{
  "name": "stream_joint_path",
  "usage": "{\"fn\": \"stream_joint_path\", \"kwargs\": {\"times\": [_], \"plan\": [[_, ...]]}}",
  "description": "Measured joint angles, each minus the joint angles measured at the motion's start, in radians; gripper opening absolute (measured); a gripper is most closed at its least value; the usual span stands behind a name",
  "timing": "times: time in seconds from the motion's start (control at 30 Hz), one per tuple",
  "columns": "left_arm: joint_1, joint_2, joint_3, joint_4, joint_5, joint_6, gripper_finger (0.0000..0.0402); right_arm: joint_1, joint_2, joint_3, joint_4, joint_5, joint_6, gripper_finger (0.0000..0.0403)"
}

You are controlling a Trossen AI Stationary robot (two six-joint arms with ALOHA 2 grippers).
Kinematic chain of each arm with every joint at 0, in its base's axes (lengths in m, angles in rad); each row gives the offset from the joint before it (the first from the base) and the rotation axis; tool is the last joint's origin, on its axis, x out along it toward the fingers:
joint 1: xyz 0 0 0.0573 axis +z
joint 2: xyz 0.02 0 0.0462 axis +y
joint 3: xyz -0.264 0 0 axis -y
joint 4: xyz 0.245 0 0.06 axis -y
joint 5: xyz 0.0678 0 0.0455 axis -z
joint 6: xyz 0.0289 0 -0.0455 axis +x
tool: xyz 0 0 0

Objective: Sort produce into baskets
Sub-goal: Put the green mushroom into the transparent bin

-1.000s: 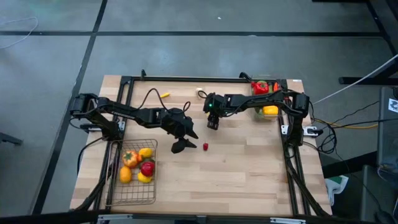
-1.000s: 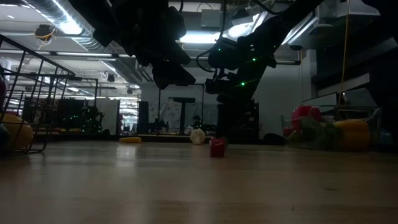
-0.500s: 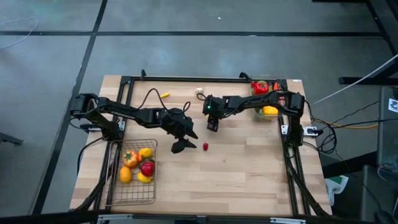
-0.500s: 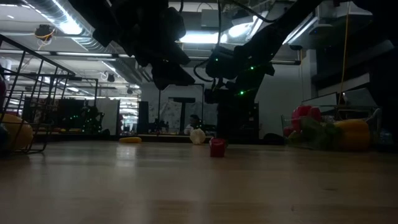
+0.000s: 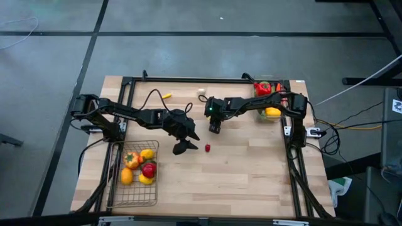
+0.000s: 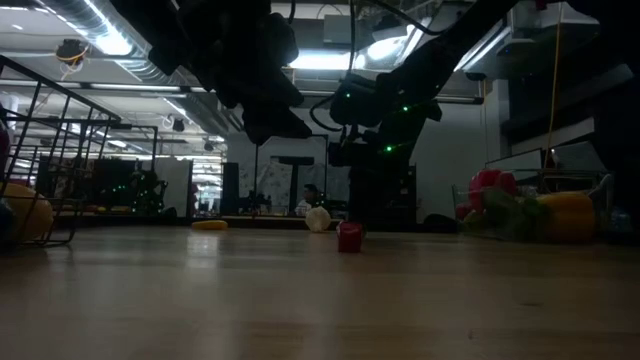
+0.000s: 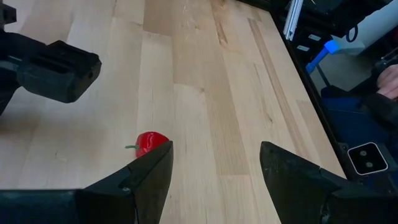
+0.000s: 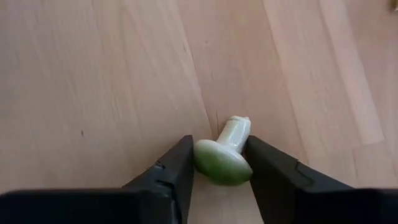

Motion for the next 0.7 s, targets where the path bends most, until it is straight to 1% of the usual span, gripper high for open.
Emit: {"fn": "stream_joint_path", "kwargs": {"times": [0.1,0.2,0.47,0.57,0.7], "plan": [[0.000,0.000,0.000,0.000,0.000,0.000,0.0237,0.000,0.000,0.000,-0.001,0.000,0.000,0.0123],[0.000,0.000,0.000,0.000,0.000,0.000,0.0237,0.000,0.000,0.017,-0.035,0.000,0.000,0.0118],[0.000,0.000,0.000,0.000,0.000,-0.001,0.0237,-0.002,0.000,0.179,-0.309,0.062,-0.056,0.0121],[0.000,0.000,0.000,0.000,0.000,-0.001,0.0237,-0.002,0.000,0.251,-0.424,0.109,-0.073,0.0119],[0.000,0.000,0.000,0.000,0.000,-0.001,0.0237,-0.002,0.000,0.360,-0.626,0.178,-0.080,0.0118]]}}
